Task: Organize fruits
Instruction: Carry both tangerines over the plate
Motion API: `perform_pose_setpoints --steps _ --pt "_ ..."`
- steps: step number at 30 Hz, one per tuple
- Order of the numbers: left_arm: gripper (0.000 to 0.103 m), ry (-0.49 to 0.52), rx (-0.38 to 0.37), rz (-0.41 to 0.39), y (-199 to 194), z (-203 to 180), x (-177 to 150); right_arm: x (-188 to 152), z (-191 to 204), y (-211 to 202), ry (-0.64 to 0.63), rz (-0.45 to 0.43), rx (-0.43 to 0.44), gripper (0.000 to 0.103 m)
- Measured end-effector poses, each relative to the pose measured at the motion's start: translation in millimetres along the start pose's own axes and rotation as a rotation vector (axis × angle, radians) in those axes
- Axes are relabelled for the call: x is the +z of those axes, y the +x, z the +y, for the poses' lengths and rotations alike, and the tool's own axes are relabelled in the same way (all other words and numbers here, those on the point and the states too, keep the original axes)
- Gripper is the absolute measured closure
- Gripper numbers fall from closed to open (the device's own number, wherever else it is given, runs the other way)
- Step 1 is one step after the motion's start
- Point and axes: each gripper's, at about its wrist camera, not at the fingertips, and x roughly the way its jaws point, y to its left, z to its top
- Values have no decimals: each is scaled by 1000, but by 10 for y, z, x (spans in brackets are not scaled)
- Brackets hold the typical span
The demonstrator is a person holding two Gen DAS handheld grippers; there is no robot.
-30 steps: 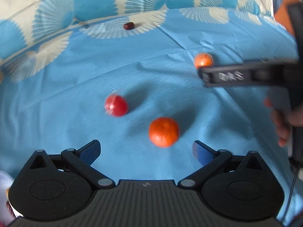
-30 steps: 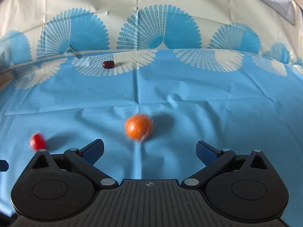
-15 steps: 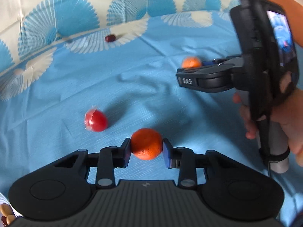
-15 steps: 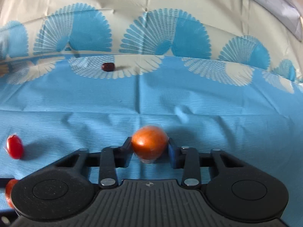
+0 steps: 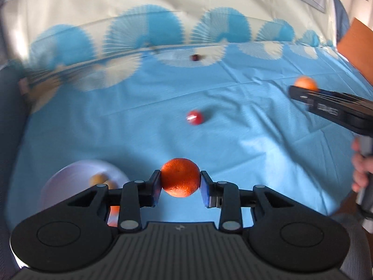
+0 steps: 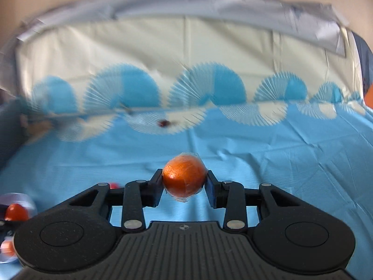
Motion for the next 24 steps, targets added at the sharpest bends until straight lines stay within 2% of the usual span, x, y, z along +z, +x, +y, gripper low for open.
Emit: perform_pose_setpoints --steps 6,12,18,24 --pt "65 -84 88 -13 -899 576 -554 -198 674 -1060 11 -6 156 64" --pt "65 -165 124 -9 -1487 963 -1119 -500 1322 -1824 -59 30 261 64" --pt "65 -217 105 -43 -1876 1132 -1516 -707 1811 -2374 -134 42 348 64" --pt "65 -243 98 -99 -2168 1236 -1675 -874 2256 -2615 -227 63 408 64"
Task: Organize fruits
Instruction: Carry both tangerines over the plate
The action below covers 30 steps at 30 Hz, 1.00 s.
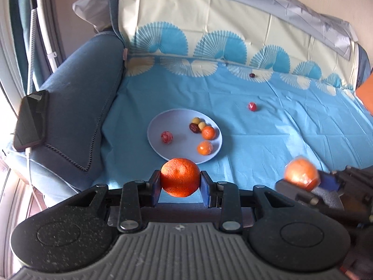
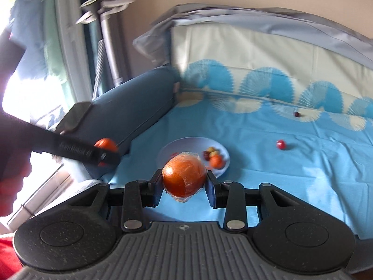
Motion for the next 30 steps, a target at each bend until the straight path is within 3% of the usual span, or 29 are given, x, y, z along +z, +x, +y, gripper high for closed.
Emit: perform_pose_setpoints --steps 7,30 --pt "65 -58 -3 -63 -203 114 -68 81 219 -74 -116 -12 20 64" --pt "65 -64 -6 -14 -15 175 -26 22 171 60 -85 29 9 64"
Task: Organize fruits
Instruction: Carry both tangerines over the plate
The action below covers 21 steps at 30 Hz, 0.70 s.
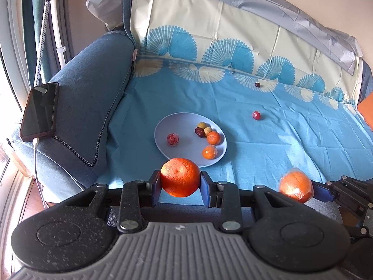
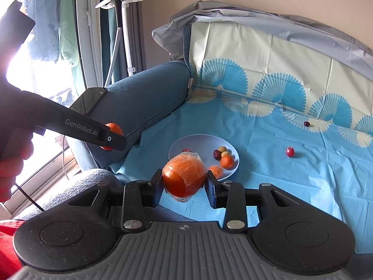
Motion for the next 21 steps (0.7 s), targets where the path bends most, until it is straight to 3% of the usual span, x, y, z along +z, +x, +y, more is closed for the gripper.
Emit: perform_pose_setpoints --steps 11,21 --pt "65 -11 11 39 185 54 55 24 -30 180 12 29 -6 64" --pt "65 -1 17 36 626 208 383 213 -129 720 23 62 -18 64"
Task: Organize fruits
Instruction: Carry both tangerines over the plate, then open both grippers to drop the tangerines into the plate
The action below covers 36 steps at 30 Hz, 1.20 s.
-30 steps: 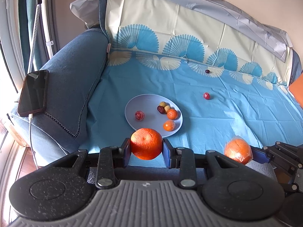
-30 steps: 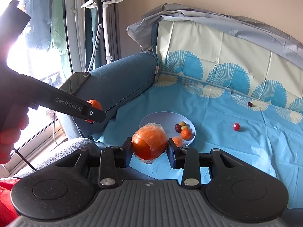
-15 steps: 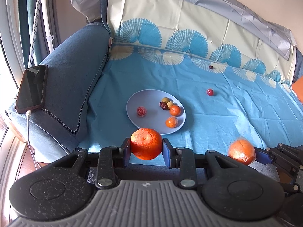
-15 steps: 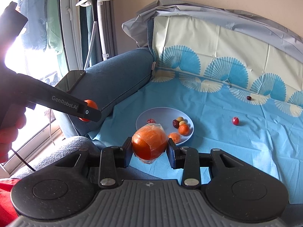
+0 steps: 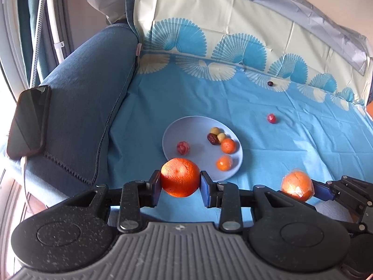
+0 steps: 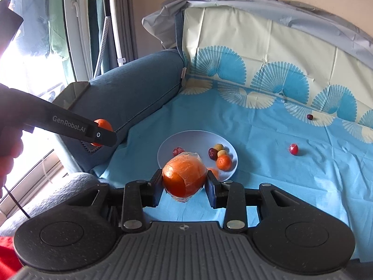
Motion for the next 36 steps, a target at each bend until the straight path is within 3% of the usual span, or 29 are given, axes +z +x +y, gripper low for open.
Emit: perform_pose_setpoints --steps 8,14,32,33,34,36 --pt "65 -6 -23 25 597 17 407 225 -139 640 -7 52 2 64" --pt "65 47 -30 41 1115 -29 591 338 -288 1157 -26 81 -16 64" --pt "63 142 17 210 2379 -194 726 197 -547 2225 -51 201 -5 64" --pt "52 141 19 212 2402 -197 732 195 -551 2254 -54 203 -8 63" --pt "26 141 16 214 2411 -197 747 201 -558 2277 -54 206 -8 62" --pt "1 130 17 185 2349 -189 779 235 -581 2292 -44 204 -15 41"
